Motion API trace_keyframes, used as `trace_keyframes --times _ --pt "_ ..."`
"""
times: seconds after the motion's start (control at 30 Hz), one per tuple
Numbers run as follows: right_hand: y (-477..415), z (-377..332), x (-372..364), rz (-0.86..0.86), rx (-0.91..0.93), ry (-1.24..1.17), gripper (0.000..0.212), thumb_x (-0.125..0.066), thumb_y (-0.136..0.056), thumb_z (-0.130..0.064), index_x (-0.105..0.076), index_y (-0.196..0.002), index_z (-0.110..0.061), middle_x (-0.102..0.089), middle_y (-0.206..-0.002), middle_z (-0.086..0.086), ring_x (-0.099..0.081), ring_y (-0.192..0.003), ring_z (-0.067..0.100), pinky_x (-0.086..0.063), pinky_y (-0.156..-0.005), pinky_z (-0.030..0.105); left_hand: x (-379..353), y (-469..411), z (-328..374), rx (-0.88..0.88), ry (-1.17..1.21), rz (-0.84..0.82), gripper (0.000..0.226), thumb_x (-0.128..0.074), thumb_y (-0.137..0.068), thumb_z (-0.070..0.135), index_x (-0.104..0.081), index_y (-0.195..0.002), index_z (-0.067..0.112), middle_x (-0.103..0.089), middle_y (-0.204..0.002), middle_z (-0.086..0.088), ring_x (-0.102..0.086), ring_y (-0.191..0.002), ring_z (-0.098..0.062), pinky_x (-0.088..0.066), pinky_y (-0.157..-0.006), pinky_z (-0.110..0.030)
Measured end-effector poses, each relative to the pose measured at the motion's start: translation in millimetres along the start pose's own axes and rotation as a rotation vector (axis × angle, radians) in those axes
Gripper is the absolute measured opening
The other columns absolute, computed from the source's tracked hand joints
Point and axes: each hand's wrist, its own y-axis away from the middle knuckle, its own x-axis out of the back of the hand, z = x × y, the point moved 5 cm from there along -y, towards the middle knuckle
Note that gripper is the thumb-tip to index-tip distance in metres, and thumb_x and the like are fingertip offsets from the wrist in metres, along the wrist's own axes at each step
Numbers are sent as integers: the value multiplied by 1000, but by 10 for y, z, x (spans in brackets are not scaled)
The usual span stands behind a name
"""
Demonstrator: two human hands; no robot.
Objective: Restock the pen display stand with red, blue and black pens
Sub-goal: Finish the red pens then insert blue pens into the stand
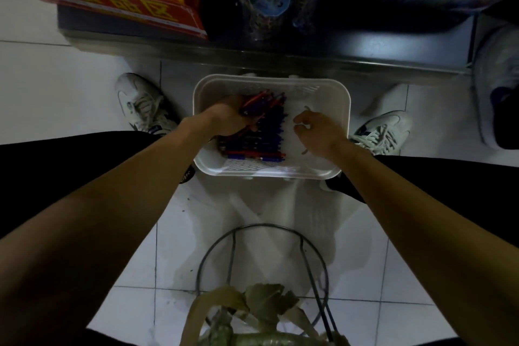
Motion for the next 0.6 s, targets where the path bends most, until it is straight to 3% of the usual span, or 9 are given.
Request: trace_keyframes --times 0.07,0.13,0.23,0.33,0.47,0.6 --pt "18 3 12 19 -4 6 32 -46 -99 -24 -57 -129 -19 -53 -138 10 -58 -113 29 -47 -99 37 35 38 -61 92 141 -37 27 -66 -89 35 -57 -113 27 -63 -95 4 -59 -89 -15 -42 -89 -27" --pt "22 8 13 24 -7 0 32 -46 -99 -24 -57 -129 -19 -54 -136 10 -57 -113 29 -46 -98 34 44 52 -122 146 206 -54 36 -75 -79 39 -65 -109 22 -68 -100 -1 -64 -93 -21 -49 -93 -33" --pt "30 -9 13 23 11 10 32 -45 -100 -22 -56 -130 -18 -47 -145 7 -53 -121 28 -41 -101 32 34 95 -134 137 274 -93 18 -70 -83 41 -71 -95 28 -72 -93 2 -66 -88 -18 -52 -82 -29" --pt "40 -26 26 21 15 -3 32 -44 -100 -21 -56 -129 -16 -44 -148 4 -53 -120 28 -42 -101 33 30 147 -79 70 348 -214 20 -66 -87 34 -68 -105 27 -73 -82 11 -68 -77 -8 -53 -76 -28" --pt "45 -47 34 25 22 2 30 -45 -101 -22 -58 -127 -15 -46 -146 4 -56 -116 29 -46 -99 37 -7 188 -18 54 295 -356 44 -68 -79 41 -63 -121 27 -68 -113 1 -66 -103 -19 -51 -93 -39" --pt "52 -74 28 -14 36 54 32 -43 -102 -19 -57 -129 -10 -46 -146 8 -52 -122 30 -43 -103 38 -12 213 54 28 246 -340 13 -57 -94 34 -64 -105 31 -68 -107 5 -63 -100 -14 -48 -94 -33"
